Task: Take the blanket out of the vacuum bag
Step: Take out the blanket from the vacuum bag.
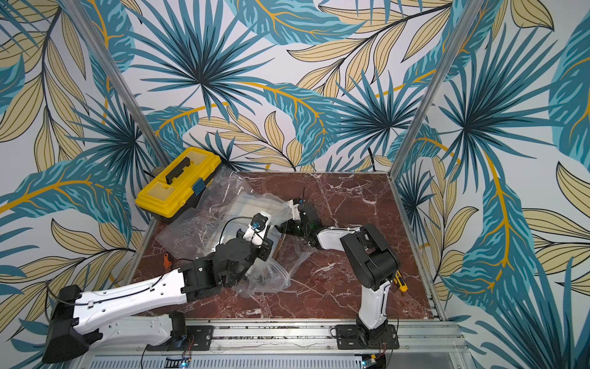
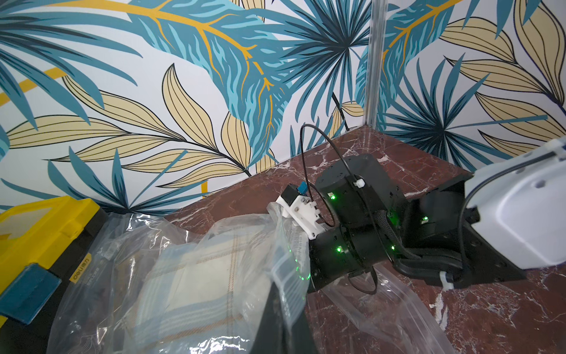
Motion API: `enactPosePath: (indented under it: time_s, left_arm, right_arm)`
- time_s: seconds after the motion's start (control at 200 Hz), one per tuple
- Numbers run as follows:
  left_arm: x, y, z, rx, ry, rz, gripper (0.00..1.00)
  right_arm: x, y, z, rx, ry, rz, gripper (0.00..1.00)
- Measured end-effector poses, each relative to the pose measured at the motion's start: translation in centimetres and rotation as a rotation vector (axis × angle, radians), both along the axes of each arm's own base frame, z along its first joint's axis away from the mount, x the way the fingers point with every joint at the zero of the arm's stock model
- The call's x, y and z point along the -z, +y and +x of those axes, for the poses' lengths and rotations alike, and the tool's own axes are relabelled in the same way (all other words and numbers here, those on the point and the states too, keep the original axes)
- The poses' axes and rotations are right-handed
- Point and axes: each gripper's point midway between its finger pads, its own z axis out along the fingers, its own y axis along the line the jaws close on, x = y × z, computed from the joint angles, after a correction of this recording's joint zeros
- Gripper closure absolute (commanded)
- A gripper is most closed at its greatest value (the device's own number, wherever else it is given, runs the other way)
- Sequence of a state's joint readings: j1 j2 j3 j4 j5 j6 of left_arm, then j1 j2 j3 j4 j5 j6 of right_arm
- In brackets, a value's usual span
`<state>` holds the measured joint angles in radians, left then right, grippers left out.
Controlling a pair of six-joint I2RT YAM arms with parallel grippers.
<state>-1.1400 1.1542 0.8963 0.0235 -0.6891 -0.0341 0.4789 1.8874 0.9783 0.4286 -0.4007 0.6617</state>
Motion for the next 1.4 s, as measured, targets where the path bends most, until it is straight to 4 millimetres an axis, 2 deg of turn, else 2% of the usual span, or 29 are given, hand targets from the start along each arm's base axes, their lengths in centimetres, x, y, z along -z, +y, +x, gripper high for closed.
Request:
enactPosePath:
  time_s: [0.08, 0.23, 0.421, 0.541, 0.611, 0.791, 0.866, 0.931, 1.132, 1.402]
  left_arm:
    - [-0.1, 0.0, 0.0, -0.002, -0.005, -0.011, 1.0]
    - [0.1, 0.0, 0.0, -0.003, -0.011, -0.032, 1.0]
    - [-0.3, -0.1, 0.1, -0.003, -0.022, -0.05, 1.0]
    - [-0.5, -0.2, 0.1, -0.002, -0.032, -0.07, 1.0]
    - [-0.2, -0.2, 0.0, -0.002, -0.036, -0.08, 1.0]
    - [0.2, -0.7, 0.4, -0.014, -0.052, -0.105, 1.0]
    - [0.4, -1.2, 0.6, -0.016, -0.059, -0.113, 1.0]
    - [0.6, -1.5, 0.8, -0.018, -0.062, -0.112, 1.0]
    - [1.5, -2.3, 1.4, -0.023, -0.069, -0.097, 1.0]
    - [2.5, -3.0, 2.2, -0.032, -0.07, -0.093, 1.0]
  right_arm:
    - [-0.3, 0.2, 0.1, 0.002, 0.006, 0.0, 0.65]
    - [-0.3, 0.4, 0.1, -0.008, 0.015, -0.018, 1.0]
    - [-0.5, 0.7, 0.0, -0.009, 0.025, -0.021, 1.0]
    - [-1.4, 0.6, -0.3, -0.008, 0.025, -0.019, 1.0]
    - [-2.6, 0.5, -0.7, -0.008, 0.019, -0.013, 1.0]
    - [-7.5, 1.0, -2.5, -0.026, -0.03, 0.029, 1.0]
    - [-8.5, 1.0, -3.4, -0.027, -0.029, 0.045, 1.0]
    - [-8.7, 0.7, -4.3, -0.024, -0.019, 0.054, 1.0]
    - [-7.3, -1.0, -7.6, 0.015, 0.044, 0.07, 1.0]
    - [-7.9, -0.7, -7.9, 0.03, 0.052, 0.123, 1.0]
